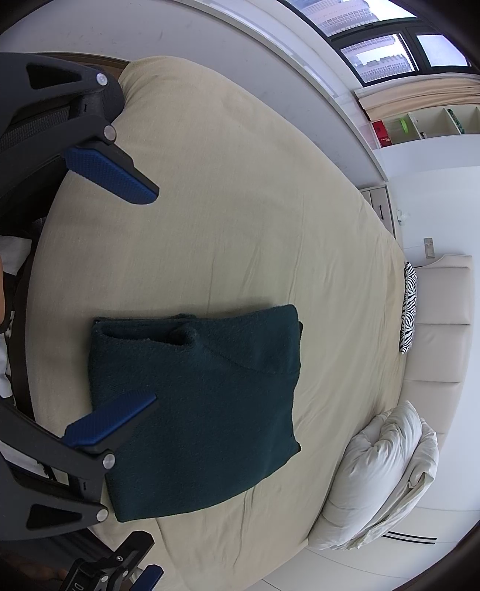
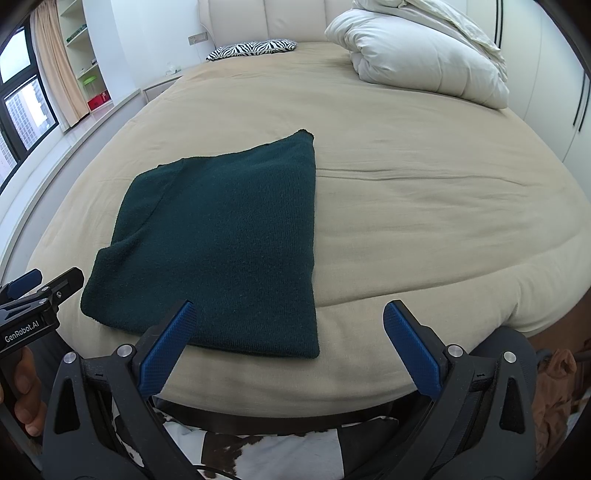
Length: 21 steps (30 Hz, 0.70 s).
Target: Fold small clothes
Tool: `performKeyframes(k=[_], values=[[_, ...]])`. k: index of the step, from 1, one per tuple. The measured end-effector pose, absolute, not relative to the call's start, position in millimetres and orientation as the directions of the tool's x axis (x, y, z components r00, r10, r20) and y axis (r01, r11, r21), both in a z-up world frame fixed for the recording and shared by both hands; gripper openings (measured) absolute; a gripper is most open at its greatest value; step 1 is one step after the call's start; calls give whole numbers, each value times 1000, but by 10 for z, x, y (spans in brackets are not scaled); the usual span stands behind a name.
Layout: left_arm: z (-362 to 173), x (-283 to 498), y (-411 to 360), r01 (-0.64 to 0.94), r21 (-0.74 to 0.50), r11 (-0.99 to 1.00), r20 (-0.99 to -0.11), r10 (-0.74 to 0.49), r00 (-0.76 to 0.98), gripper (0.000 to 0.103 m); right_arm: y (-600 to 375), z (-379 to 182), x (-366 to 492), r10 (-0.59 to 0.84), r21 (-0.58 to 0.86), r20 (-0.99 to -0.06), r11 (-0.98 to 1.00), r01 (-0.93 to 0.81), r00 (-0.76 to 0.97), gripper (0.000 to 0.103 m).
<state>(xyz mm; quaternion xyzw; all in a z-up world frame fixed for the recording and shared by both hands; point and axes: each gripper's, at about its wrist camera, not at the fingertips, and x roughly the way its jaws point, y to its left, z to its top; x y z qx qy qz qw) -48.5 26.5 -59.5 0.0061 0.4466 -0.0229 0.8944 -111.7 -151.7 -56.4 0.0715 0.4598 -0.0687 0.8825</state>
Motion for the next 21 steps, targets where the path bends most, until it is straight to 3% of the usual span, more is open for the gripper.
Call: performKeyframes(k=[21], values=[[-598,-488,273,49,-12,999,-800,-39,598,103,-1480,-582,-1116,-54,65,-823,980,189,565,103]])
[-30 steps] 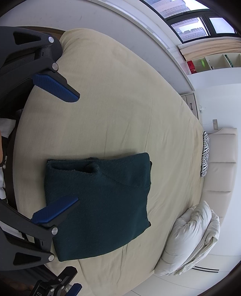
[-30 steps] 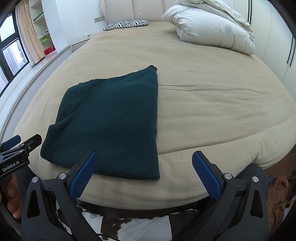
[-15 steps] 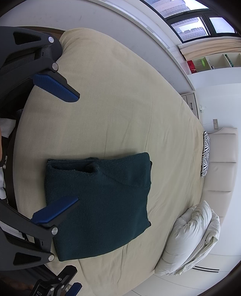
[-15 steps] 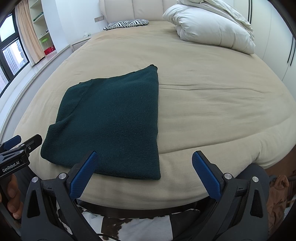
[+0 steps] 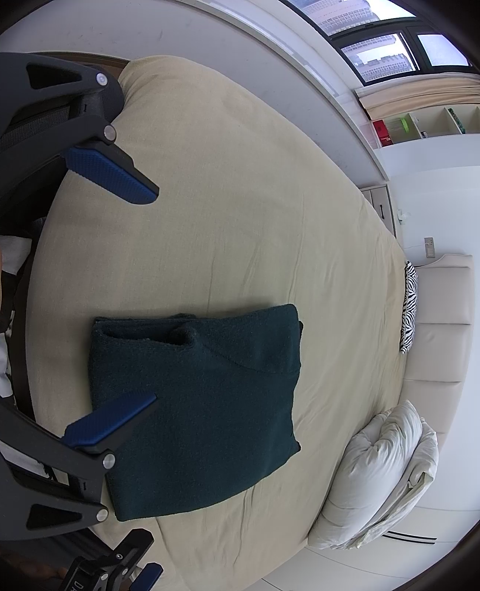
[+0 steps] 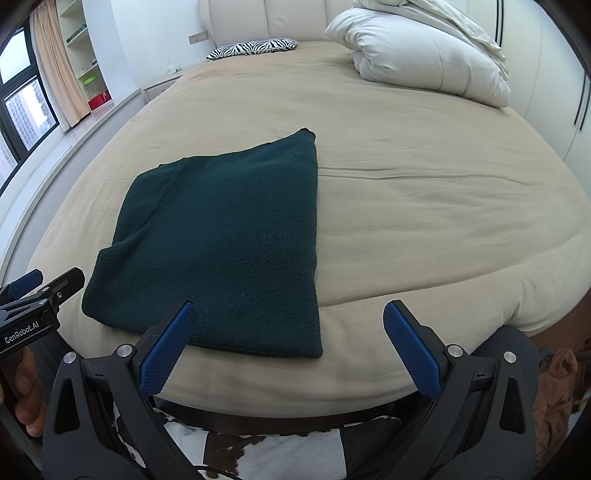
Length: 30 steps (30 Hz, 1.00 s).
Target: Fold small clothes
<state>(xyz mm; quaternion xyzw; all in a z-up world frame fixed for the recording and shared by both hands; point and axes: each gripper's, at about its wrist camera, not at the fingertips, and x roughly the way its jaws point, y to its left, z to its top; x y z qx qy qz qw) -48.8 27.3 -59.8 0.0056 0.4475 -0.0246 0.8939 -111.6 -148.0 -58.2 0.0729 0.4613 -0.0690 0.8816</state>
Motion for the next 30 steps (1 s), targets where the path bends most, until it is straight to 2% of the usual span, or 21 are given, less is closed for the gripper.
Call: performKeyframes(k=[30], values=[[-622,-493,329,67,-15,998,-807,-52,588,103,-1429,-609,-1115,-48,71,-827,980,188,561,103]])
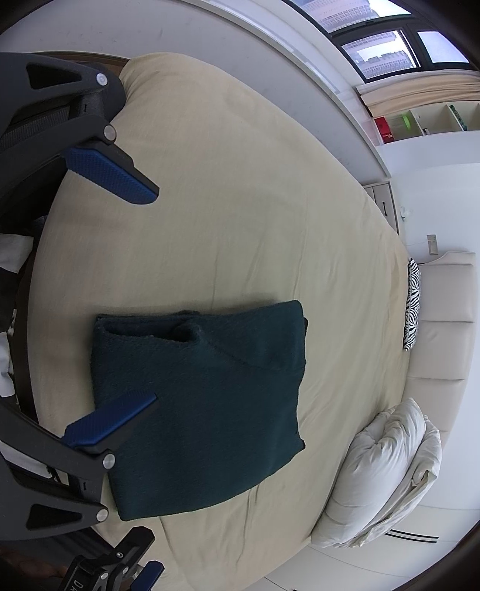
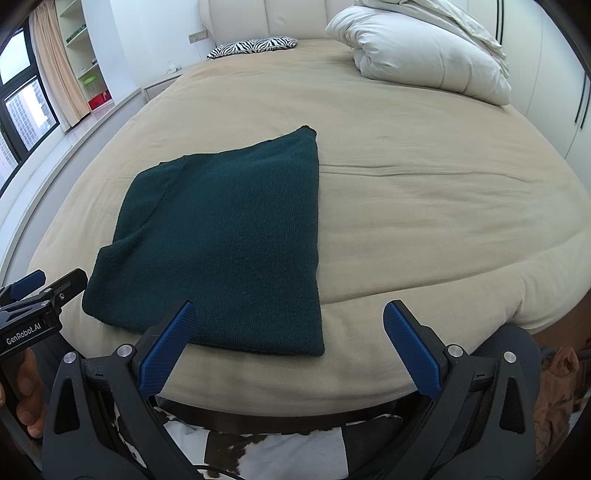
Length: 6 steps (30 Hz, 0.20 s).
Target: Fold small clothes
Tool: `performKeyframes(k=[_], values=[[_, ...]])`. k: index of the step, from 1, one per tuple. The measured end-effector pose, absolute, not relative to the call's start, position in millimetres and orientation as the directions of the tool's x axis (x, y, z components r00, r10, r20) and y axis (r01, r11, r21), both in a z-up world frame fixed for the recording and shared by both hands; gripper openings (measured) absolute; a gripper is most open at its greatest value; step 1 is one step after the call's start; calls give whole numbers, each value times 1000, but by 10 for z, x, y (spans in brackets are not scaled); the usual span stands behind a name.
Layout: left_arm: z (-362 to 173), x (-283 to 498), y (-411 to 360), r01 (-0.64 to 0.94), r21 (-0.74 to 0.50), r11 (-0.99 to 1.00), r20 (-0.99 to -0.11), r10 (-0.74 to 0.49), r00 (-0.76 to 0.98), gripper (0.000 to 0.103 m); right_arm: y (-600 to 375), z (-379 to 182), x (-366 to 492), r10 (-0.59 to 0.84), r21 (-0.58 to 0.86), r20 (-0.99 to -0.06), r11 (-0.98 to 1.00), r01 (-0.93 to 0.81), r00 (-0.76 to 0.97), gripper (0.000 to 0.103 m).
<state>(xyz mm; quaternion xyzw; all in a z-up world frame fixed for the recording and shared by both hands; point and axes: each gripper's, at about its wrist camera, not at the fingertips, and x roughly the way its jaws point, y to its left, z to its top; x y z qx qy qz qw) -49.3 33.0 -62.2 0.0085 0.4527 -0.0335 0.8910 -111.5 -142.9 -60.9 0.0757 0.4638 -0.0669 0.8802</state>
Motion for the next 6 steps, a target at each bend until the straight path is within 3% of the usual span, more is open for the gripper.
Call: performKeyframes(k=[6], values=[[-627,-480,365,71,-16,997,-808,-55,586,103,-1416,-626,-1118,-45,74,-829,979,188,558,103]])
